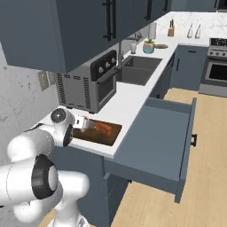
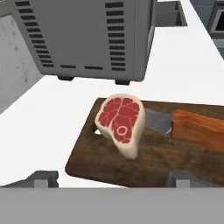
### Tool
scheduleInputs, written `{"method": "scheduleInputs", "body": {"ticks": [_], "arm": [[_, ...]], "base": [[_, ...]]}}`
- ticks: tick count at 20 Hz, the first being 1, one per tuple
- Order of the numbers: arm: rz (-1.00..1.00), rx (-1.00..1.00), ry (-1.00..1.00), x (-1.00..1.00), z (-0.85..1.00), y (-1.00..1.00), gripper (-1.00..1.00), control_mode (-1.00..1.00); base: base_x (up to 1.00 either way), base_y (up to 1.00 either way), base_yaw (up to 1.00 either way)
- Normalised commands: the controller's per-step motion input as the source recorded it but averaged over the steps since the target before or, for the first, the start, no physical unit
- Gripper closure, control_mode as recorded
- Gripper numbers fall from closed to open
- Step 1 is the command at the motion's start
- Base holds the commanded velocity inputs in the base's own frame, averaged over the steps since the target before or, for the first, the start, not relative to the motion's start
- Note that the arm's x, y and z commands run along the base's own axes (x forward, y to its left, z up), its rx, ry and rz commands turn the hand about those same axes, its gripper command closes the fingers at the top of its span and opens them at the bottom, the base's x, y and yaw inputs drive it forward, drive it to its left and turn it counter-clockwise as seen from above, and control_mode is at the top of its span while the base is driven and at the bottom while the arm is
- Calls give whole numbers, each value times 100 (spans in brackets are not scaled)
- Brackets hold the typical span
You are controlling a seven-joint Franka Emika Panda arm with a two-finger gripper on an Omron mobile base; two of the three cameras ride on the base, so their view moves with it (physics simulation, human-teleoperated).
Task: Pick up the knife from the drawer and place it on the cutting board. Then place the meat from the plate to the cutting board.
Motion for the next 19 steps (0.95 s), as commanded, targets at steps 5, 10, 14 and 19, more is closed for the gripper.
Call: {"method": "scheduleInputs", "body": {"ticks": [5,10,14,19], "arm": [[-18,10,-4,-82,100,-43,-100,-100],[-31,2,2,-38,100,-62,-100,-100],[-33,0,17,-47,100,-74,-100,-100],[-29,3,38,-89,71,-87,-100,-100]], "base": [[0,0,0],[0,0,0],[0,0,0],[0,0,0]]}}
